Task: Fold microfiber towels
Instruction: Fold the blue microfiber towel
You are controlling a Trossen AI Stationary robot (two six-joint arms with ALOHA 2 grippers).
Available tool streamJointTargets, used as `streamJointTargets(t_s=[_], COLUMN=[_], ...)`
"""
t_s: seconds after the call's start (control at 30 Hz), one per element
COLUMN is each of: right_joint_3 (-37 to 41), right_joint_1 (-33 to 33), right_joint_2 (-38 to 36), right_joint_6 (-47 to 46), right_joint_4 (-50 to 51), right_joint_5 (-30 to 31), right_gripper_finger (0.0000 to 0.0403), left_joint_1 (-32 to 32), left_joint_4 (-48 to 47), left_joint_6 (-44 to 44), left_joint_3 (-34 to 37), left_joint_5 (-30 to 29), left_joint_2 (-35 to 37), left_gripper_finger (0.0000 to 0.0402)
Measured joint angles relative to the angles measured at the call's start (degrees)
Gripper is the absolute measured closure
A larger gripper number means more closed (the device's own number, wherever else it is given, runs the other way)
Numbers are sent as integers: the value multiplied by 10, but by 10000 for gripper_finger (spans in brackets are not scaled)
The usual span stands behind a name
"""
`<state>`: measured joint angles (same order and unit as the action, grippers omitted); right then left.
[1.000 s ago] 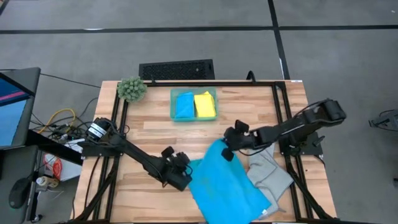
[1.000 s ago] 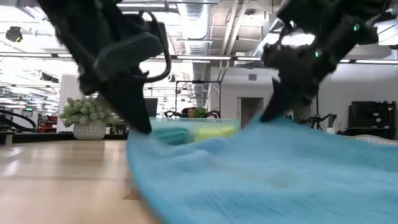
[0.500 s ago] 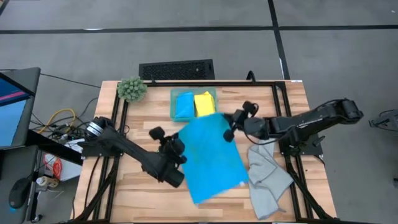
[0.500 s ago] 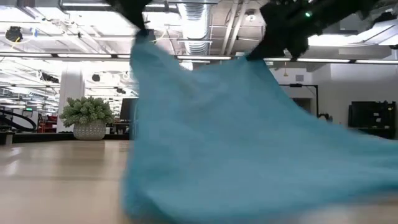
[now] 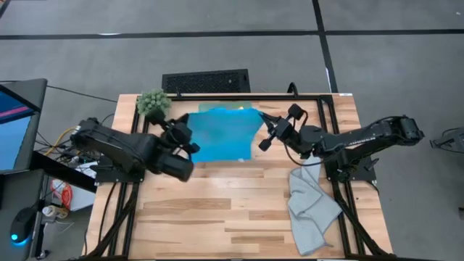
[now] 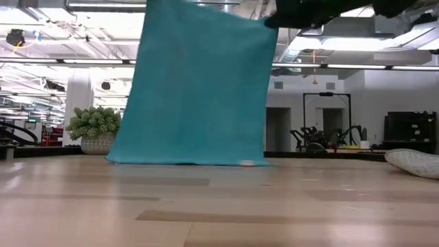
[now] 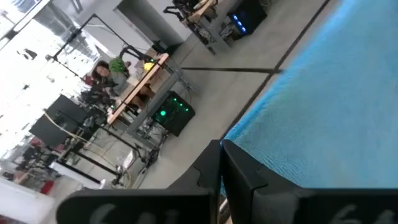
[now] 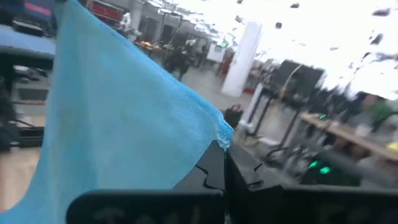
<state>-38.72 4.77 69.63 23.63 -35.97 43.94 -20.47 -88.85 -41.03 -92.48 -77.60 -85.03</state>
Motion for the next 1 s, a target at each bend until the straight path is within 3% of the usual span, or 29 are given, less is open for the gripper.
streamJointTargets(t_s=[0.13, 0.33, 0.53, 0.63, 0.8, 1.0], right_joint_3=[0, 0, 0, 0, -25, -42], right_joint_1=[21, 80, 187, 247, 287, 231], right_joint_2=[0, 0, 0, 0, -5, -5], right_joint_6=[51, 61, -80, -108, -21, 60], right_joint_4=[-20, -2, 101, 91, 48, 54], right_joint_5=[18, 28, 27, 29, 102, 119], right_gripper_finger=[395, 388, 393, 389, 390, 388], left_joint_1=[-22, -91, -181, -213, -217, -166], left_joint_4=[-1, -5, -4, -4, -11, -12], left_joint_6=[-5, -60, -181, -213, -231, -181], left_joint_3=[-1, -1, 15, 15, 15, 14], left_joint_5=[3, 37, 156, 197, 179, 96], left_joint_2=[32, 20, -39, -72, -75, -34], left_gripper_finger=[401, 401, 401, 401, 401, 401])
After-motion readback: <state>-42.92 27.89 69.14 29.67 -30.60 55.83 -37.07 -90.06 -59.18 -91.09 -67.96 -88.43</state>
